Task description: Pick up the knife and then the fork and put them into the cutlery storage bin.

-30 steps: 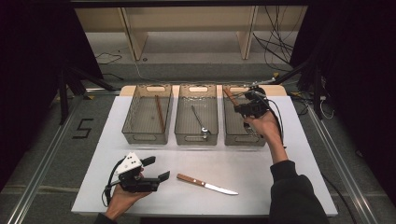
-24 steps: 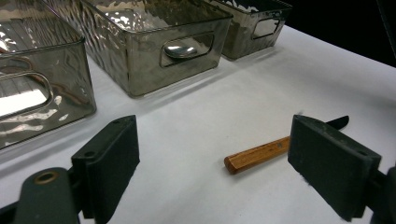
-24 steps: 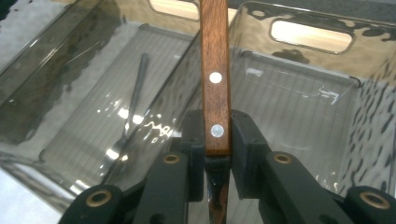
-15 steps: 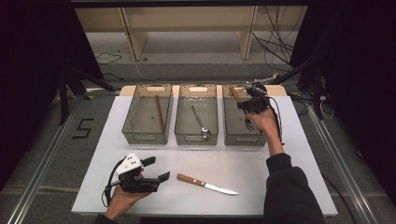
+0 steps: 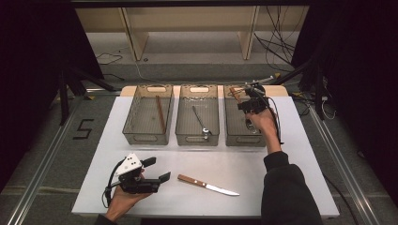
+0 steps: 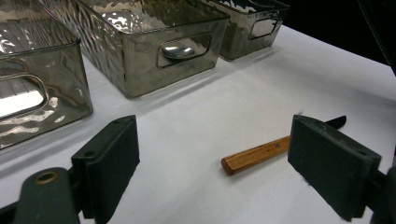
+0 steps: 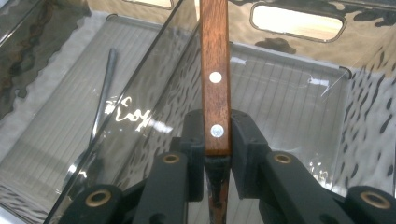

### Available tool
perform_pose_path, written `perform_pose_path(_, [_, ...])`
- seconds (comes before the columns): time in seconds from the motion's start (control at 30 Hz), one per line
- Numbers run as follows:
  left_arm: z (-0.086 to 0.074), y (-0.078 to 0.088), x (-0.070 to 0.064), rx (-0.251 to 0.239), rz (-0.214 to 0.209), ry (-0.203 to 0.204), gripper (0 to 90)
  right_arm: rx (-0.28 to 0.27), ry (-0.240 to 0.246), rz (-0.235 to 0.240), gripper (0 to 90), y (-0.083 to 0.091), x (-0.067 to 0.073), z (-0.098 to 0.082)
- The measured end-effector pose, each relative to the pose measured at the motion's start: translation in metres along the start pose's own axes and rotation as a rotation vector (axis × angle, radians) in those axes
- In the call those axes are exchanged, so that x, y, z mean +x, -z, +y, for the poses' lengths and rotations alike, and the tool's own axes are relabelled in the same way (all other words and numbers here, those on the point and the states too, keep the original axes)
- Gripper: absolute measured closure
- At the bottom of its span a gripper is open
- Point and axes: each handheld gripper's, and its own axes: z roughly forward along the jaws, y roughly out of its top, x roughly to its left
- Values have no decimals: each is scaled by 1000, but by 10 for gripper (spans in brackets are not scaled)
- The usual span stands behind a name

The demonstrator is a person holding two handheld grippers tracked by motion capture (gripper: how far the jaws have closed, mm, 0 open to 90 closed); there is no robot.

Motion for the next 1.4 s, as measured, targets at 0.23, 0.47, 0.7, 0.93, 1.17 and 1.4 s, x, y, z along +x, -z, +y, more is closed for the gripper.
perform_pose_path(0.23, [0, 0, 0, 0, -1, 0, 163, 7, -16, -6, 773, -5, -2, 0])
perform_pose_path(0.47, [0, 0, 0, 1, -1, 0, 163, 17, -21, -9, 769, -9, -1, -1])
perform_pose_path(0.7, [0, 0, 0, 2, -1, 1, 163, 41, -17, -15, 759, -14, 1, -2])
perform_pose_path(0.93, [0, 0, 0, 4, -3, 2, 162, 36, -15, 2, 573, -12, 4, -2])
perform_pose_path(1.17, [0, 0, 0, 2, 1, 0, 162, -4, 50, 31, 460, 7, 16, -3])
perform_pose_path(1.4, [0, 0, 0, 0, 2, 0, 163, -79, 193, 153, 384, 42, 48, -20])
